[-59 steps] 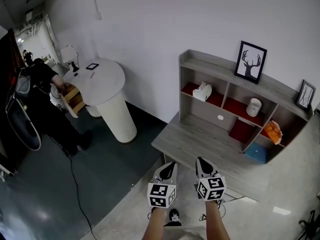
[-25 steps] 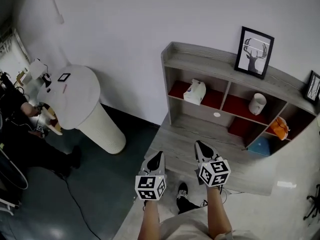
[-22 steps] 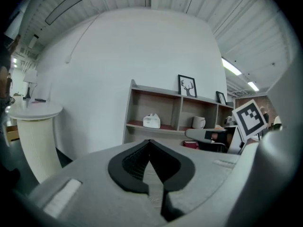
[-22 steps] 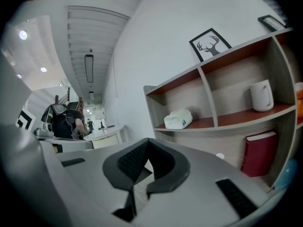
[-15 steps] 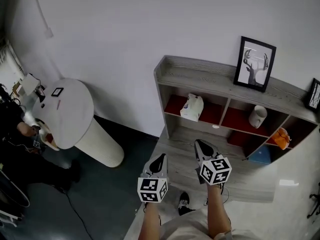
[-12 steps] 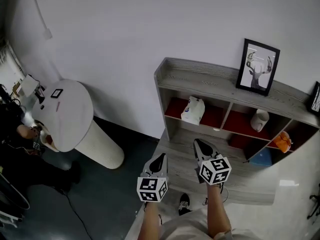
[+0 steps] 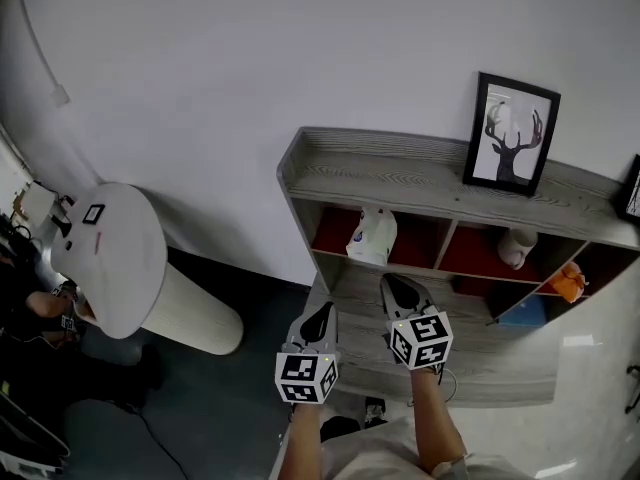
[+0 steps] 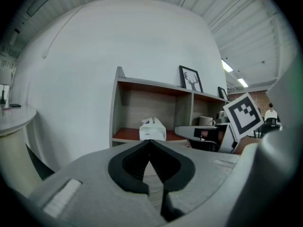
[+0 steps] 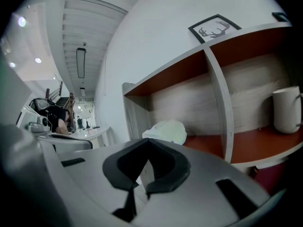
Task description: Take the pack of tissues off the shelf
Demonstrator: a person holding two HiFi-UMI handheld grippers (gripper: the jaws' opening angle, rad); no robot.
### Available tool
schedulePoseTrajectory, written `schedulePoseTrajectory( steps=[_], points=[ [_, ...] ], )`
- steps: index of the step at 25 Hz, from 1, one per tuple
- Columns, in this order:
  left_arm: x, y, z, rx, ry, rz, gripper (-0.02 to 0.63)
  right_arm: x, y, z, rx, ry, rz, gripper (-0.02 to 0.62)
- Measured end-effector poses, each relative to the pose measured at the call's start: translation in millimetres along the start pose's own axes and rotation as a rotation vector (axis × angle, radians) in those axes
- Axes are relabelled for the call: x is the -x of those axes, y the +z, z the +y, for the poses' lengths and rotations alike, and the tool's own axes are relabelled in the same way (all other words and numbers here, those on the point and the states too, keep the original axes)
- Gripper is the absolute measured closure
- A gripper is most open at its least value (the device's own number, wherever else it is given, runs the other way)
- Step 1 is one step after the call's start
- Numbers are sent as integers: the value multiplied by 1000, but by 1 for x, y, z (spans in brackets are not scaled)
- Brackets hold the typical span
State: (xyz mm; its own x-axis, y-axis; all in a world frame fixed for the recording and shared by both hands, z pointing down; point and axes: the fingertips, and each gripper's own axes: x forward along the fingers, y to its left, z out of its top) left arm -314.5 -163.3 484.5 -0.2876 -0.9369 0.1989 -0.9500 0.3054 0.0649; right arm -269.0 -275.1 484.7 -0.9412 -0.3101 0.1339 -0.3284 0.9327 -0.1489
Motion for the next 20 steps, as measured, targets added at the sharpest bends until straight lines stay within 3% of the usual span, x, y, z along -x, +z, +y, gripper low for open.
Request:
schedulePoseTrajectory(
  steps=[13, 20],
  points=[
    [-44, 7, 12, -21, -135, 22, 598, -22, 5, -23, 29, -140, 15, 580],
    [-66, 18, 13, -26, -250, 39, 598, -28, 13, -24, 11, -214, 11, 580]
  ],
)
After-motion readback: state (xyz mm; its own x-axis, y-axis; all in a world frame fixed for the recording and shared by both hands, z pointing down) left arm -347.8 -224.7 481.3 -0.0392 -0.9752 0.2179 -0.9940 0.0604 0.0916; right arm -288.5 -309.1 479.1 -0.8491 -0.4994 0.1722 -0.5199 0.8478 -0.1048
